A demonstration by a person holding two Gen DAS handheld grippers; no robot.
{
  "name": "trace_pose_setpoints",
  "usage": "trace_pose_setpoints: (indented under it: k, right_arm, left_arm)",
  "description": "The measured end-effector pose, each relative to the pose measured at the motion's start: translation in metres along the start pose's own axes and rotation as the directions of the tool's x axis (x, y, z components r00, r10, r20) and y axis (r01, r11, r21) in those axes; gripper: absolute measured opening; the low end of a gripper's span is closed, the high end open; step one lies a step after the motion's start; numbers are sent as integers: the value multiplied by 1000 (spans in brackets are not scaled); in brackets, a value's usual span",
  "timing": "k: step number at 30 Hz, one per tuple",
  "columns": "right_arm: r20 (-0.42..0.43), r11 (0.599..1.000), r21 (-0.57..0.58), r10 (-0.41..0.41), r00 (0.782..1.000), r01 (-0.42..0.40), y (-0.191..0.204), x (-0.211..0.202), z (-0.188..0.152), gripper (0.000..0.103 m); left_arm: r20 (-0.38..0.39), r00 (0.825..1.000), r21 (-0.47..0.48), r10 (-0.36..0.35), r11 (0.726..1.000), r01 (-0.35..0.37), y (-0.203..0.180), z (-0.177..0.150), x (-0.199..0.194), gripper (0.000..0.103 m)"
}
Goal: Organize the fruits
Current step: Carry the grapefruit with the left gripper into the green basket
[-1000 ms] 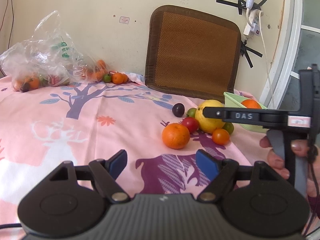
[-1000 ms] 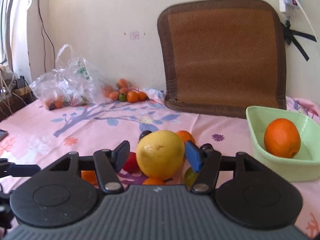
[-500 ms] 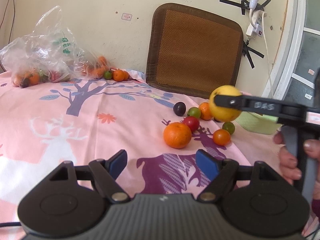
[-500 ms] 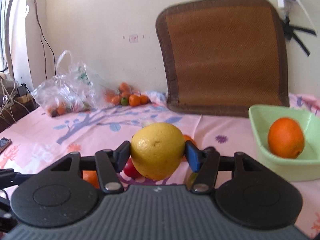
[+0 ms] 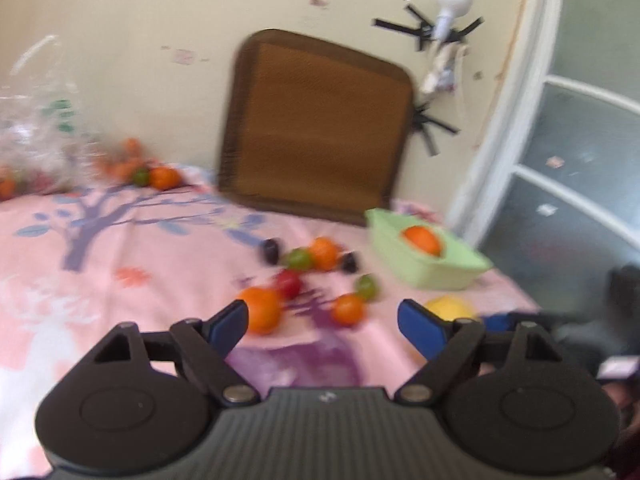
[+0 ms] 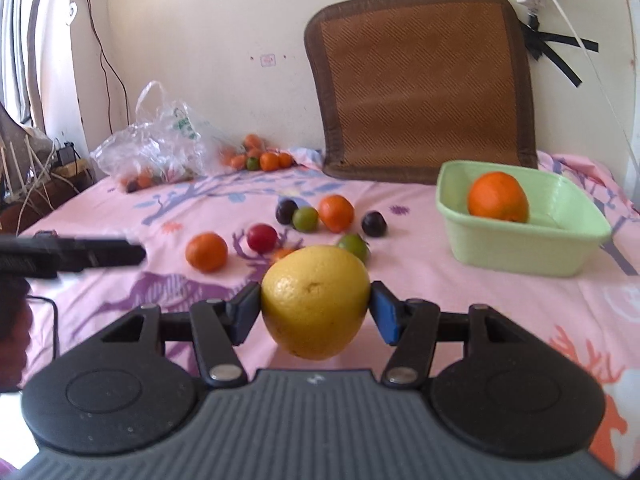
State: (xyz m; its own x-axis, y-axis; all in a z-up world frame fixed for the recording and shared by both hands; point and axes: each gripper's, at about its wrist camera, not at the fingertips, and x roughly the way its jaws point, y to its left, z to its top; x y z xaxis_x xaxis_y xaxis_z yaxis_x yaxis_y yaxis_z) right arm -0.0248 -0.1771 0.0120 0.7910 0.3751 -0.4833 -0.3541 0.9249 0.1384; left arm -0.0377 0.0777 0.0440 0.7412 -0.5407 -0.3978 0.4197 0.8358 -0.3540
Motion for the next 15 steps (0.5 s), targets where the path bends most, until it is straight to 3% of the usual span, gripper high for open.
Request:
trace_pose_setpoints:
  k: [3, 6, 10, 15]
  right_arm:
    - [-15, 1000, -3, 0, 1000, 0, -3, 1, -7, 61]
    - [-4, 1000, -11, 3, 1000, -3, -2, 0, -9, 62]
    - [9, 1000, 9, 21, 1000, -22, -10, -4, -14, 63]
    - [24, 999, 3, 41, 999, -41, -15, -8, -18, 63]
  left_arm:
    - [-44, 992, -20, -122, 992, 121, -19, 15, 20, 86]
    - [-118, 970, -42, -210, 977, 207, -37, 20, 50, 86]
    - [-224, 953, -3, -202, 978, 206, -61, 14, 86, 86]
    - [-339, 925, 2, -171, 983, 182, -72, 1, 111, 74]
